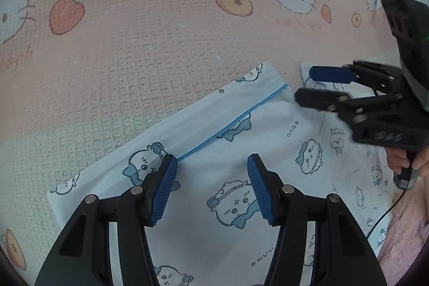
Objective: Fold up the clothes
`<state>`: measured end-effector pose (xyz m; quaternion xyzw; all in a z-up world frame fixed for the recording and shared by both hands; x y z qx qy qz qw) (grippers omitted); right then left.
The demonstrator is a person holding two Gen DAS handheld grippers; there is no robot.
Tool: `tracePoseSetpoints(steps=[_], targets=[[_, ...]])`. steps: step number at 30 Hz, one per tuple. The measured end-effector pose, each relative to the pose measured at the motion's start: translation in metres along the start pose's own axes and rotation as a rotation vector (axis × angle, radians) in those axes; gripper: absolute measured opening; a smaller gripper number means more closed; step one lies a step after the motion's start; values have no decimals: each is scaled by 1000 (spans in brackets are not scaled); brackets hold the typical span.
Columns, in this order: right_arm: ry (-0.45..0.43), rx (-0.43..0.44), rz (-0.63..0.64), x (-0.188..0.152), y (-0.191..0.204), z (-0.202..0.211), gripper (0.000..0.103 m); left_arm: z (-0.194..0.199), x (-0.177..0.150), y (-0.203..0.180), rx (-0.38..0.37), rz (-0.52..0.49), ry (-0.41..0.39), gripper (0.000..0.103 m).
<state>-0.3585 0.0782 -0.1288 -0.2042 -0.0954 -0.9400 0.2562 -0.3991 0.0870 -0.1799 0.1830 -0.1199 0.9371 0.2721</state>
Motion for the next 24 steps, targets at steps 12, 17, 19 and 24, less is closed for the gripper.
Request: tracePoseSetpoints(steps=[12, 17, 19, 24], targets=[[38, -246, 3, 16, -23, -6, 48, 11, -6, 7, -2, 13, 0, 57], [-8, -193, -129, 17, -56, 14, 48, 23, -10, 12, -13, 48, -23, 57], [-4, -27, -146, 14, -46, 17, 48, 31, -7, 12, -12, 55, -59, 57], [38, -109, 50, 10, -6, -3, 53, 35, -8, 25, 108, 36, -55, 57]])
Point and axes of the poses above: each gripper's, at about its wrist camera, not at the fingertips, and z roughly against the way its jaws point, y to its left, x to its top, the point moved 3 cm from there along -z, roughly the way its jaws point, and after that the axes turned 4 degrees about x, right-handed, at the moved point
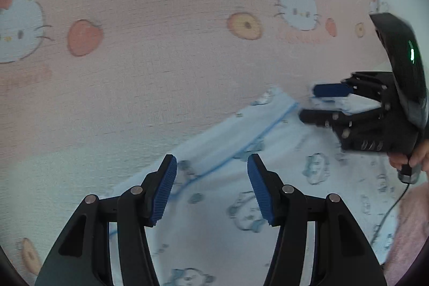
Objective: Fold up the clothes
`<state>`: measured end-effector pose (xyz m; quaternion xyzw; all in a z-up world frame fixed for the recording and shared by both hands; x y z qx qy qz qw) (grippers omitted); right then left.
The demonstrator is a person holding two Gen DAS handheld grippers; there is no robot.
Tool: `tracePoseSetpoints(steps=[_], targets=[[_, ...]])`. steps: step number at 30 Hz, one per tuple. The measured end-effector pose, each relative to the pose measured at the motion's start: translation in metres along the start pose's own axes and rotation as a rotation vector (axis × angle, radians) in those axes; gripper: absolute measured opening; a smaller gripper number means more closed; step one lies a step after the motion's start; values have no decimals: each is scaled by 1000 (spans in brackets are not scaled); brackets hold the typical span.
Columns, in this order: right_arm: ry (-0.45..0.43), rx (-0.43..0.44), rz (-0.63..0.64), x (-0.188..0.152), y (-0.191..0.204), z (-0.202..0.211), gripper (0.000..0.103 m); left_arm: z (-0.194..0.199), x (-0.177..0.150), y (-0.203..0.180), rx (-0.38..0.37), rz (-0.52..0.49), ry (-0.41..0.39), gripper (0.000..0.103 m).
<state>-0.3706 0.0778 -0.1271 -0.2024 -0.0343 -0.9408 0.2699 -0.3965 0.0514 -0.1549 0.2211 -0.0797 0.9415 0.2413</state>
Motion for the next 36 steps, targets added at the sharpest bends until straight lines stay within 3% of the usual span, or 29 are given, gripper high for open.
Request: tracePoseSetpoints(steps=[1, 3, 9, 12, 15, 18, 21, 23, 24, 25, 28, 30, 32, 34, 36], targets=[[10, -67, 2, -2, -2, -6, 54, -7, -4, 6, 41, 3, 24, 57], [-38, -27, -110, 0, -18, 4, 55, -9, -7, 10, 85, -6, 18, 57], [-214, 69, -329, -15, -64, 94, 61, 21, -2, -32, -4, -85, -80, 57], [-158, -29, -385, -46, -76, 82, 61, 15, -3, -62, -73, -100, -45, 57], [-32, -125, -425, -86, -97, 64, 61, 3, 11, -92, -87, -145, -28, 57], [-11, -121, -518, -120, -118, 59, 61, -6, 34, -122, -149, -151, -16, 57], [-24, -134, -599, -138, -140, 60, 61, -18, 58, -156, -165, -210, -15, 56], [-44, -106, -648, -141, -154, 55, 61, -36, 68, -177, -173, -235, 43, 25], [-31, -82, -657, -141, -157, 49, 61, -43, 70, -180, -149, -245, 59, 14], [-15, -59, -663, -141, -160, 43, 61, -51, 72, -183, -120, -254, 74, 14], [80, -169, -591, -150, -157, 25, 62, -59, 81, -184, 9, -289, 57, 13], [56, -226, -593, -150, -162, 35, 62, -54, 92, -173, 160, -267, 1, 13], [7, -295, -616, -149, -172, 47, 62, -42, 93, -163, 67, -157, 18, 13], [-22, -189, -693, -151, -170, 55, 62, -26, 78, -171, -95, -134, 51, 14], [-43, -39, -763, -155, -159, 60, 62, -4, 46, -197, -173, -229, 82, 16]])
Point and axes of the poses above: each gripper's, at about its wrist camera, not at the fingertips, and z roughly against the way its jaws point, y to its left, x to its top, the point moved 3 cm from there along -z, roughly the way its jaws point, and after that the axes turned 4 degrees about x, right-handed, at the moved point
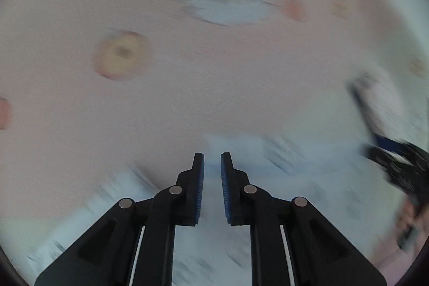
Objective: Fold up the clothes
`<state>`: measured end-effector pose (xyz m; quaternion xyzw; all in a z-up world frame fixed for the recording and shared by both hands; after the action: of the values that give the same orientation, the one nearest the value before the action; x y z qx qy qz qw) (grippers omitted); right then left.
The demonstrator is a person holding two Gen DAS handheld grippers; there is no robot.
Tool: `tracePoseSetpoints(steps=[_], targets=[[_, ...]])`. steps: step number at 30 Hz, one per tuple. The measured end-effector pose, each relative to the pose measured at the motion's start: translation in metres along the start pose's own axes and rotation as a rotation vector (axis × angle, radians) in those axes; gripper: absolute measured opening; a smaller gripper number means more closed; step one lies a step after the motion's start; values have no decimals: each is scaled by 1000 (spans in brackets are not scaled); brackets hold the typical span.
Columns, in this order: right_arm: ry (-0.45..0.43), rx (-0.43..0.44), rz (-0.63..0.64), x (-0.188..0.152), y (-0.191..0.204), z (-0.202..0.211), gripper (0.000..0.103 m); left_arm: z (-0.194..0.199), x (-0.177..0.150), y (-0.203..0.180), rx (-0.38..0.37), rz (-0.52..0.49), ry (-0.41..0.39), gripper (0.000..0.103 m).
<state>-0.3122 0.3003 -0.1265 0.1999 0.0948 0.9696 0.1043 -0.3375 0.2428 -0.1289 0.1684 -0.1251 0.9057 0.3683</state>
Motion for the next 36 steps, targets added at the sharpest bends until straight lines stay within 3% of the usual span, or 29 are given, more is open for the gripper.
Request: tracePoseSetpoints(steps=[2, 3, 7, 8, 10, 13, 16, 19, 23, 26, 31, 36], targets=[[49, 149, -33, -22, 20, 4, 62, 5, -31, -31, -26, -79, 55, 20], [70, 173, -8, -39, 37, 4, 61, 7, -46, -47, -38, -118, 84, 21], [161, 51, 55, -105, 59, 4, 61, 13, -93, -57, 28, -65, 167, 23], [160, 42, 50, -119, 59, 9, 62, 20, -110, -57, 17, -24, 181, 23], [170, 35, 46, -140, 61, 18, 62, 31, -138, -61, -2, 8, 203, 34], [195, 27, 57, -173, 69, 31, 62, 44, -184, -70, 33, 33, 244, 36], [188, 13, 28, -203, 71, 41, 62, 63, -214, -78, 61, 46, 234, 36], [179, 5, 11, -227, 71, 52, 62, 83, -236, -74, 30, 123, 186, 36], [186, 45, -26, -251, 71, 62, 62, 115, -260, -33, -11, 348, 110, 36], [178, 66, -29, -261, 71, 67, 64, 118, -289, 11, -25, 485, 123, 36], [190, 149, -96, -267, 62, 74, 61, 123, -336, 21, -20, 510, 151, 36], [184, 118, -82, -271, 62, 75, 65, 137, -351, 15, -20, 528, 97, 36]])
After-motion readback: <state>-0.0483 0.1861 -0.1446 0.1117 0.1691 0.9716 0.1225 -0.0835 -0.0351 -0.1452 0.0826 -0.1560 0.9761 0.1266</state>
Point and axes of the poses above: each gripper's, at about its wrist camera, not at the fingertips, and z roughly against the way its jaws point, y to its left, x to its top, the point moved 3 cm from there along -z, roughly the way its jaws point, and after that the axes turned 4 degrees about x, right-handed, at the moved point
